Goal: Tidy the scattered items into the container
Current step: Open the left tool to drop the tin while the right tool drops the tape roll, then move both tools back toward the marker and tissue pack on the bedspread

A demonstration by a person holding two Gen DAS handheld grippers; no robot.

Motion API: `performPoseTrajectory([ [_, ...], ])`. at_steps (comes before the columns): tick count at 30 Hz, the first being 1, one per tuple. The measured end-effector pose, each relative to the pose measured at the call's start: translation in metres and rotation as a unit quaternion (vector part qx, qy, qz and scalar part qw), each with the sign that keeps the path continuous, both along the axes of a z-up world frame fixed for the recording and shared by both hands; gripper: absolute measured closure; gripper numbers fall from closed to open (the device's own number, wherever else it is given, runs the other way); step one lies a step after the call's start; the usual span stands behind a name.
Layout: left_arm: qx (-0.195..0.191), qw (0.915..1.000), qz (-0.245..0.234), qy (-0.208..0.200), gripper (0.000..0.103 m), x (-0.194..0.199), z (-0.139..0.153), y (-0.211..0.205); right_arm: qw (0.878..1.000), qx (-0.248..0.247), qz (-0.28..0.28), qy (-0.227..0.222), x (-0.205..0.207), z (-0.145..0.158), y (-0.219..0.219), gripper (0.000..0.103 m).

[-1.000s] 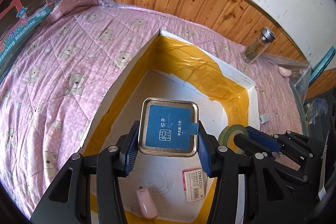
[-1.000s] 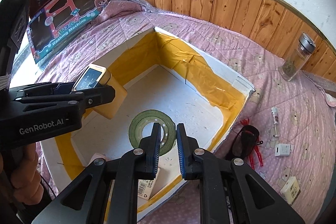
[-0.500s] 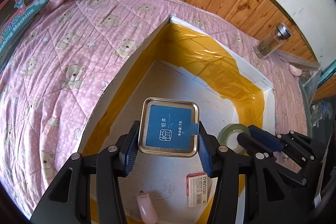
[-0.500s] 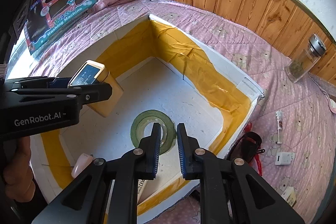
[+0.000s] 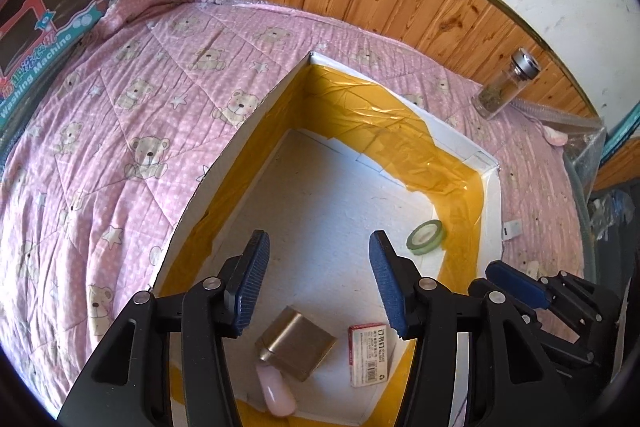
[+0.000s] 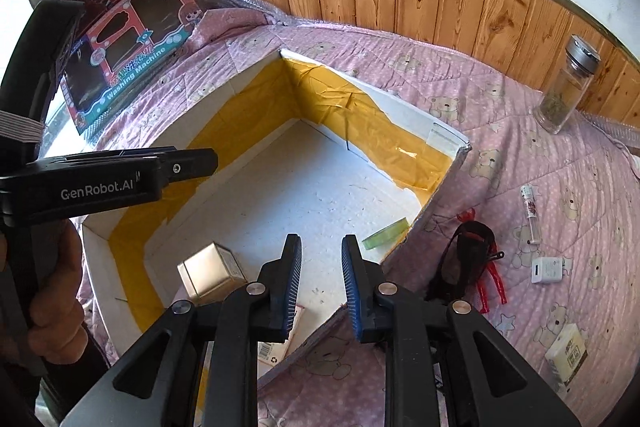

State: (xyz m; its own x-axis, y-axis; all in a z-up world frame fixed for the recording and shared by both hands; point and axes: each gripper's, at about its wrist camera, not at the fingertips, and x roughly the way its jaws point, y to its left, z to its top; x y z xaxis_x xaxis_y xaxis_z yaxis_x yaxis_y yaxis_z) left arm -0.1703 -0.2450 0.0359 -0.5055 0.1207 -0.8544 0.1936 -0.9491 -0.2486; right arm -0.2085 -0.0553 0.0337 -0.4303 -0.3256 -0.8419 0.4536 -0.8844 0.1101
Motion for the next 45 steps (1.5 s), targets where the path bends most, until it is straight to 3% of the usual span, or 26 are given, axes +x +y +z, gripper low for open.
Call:
performPoseTrajectory([
  [6,-0.01,0.9998,-0.002,0.018,0.048,0.026,0.014,0.014,1.0,-0.019,0.002,0.002,0.022,0.007,0.011,0.08],
  [17,-0.073,0.9944,-0.01,0.075,0.048,0.074,0.06,0.047,0.997,-0.066,0.006,0.036,0.07,0.039,0.039,0.08],
  [23,-0.067,0.9914,-0.022,0.11,0.048,0.103,0.076,0.066,0.993,-0.101,-0.011,0.064,0.106,0.055,0.066,0.079],
  [35,-0.038,0.9876,-0.08,0.13,0.048,0.146,0.069,0.126,0.985,-0.146,-0.072,0.059,0.158,0.04,0.131,0.079],
  [45,-0.036,0.9854,-0.143,0.084,0.048,0.145,0.03,0.19,0.976,-0.16,-0.145,0.027,0.177,-0.002,0.192,0.079],
])
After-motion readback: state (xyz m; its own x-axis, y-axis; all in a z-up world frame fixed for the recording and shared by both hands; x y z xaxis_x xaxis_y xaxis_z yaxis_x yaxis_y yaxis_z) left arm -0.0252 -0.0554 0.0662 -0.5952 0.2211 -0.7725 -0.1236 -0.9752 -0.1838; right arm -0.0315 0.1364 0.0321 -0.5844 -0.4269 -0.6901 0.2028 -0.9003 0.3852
